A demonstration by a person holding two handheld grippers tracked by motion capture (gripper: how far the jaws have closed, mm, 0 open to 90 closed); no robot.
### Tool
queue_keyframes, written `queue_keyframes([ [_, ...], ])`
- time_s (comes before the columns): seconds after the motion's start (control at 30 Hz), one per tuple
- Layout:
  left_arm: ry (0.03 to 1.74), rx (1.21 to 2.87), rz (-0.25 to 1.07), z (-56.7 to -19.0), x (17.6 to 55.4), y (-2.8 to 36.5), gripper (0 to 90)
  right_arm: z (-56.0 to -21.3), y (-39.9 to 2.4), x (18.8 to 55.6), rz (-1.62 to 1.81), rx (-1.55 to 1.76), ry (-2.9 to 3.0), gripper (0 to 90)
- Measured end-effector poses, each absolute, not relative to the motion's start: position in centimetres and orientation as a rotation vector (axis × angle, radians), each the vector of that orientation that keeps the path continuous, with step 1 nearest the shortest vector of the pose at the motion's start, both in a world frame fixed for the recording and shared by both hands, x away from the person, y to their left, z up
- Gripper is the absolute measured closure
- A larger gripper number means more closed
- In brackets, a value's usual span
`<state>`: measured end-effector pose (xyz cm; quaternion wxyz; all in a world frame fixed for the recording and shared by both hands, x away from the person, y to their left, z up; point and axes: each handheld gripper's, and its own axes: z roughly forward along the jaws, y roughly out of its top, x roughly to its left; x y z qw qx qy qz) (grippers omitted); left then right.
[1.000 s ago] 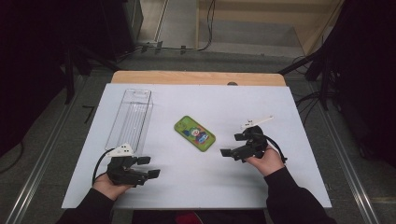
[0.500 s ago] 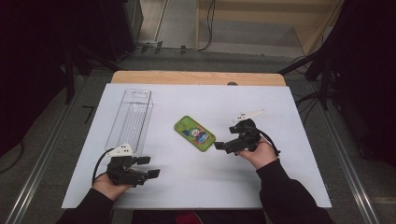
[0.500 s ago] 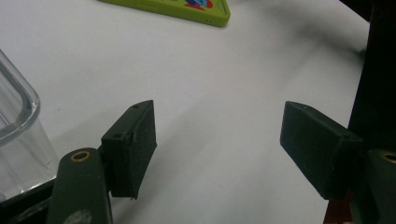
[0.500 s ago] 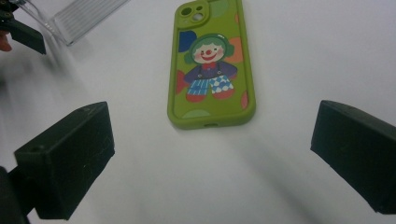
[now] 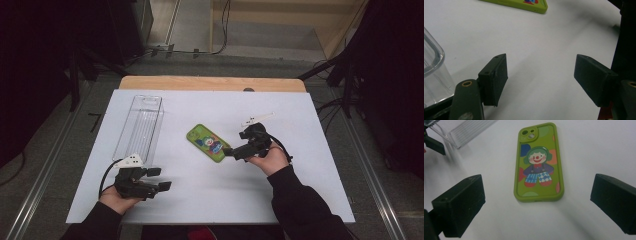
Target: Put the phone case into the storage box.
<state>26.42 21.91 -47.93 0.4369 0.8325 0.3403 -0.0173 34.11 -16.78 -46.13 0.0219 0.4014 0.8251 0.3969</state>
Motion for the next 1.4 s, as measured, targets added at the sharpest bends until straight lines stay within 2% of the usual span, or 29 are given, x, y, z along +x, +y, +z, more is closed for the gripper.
queue_keyframes([
  [0.67,0.845,2.062,-0.047,-47.9,26.4,22.0,27.8,-46.3,-13.1,36.8,1.175,1.172,2.601,0.0],
  [1.4,0.845,2.062,-0.048,-47.9,26.4,22.0,27.7,-47.0,-10.8,38.6,1.152,1.151,2.608,0.0],
])
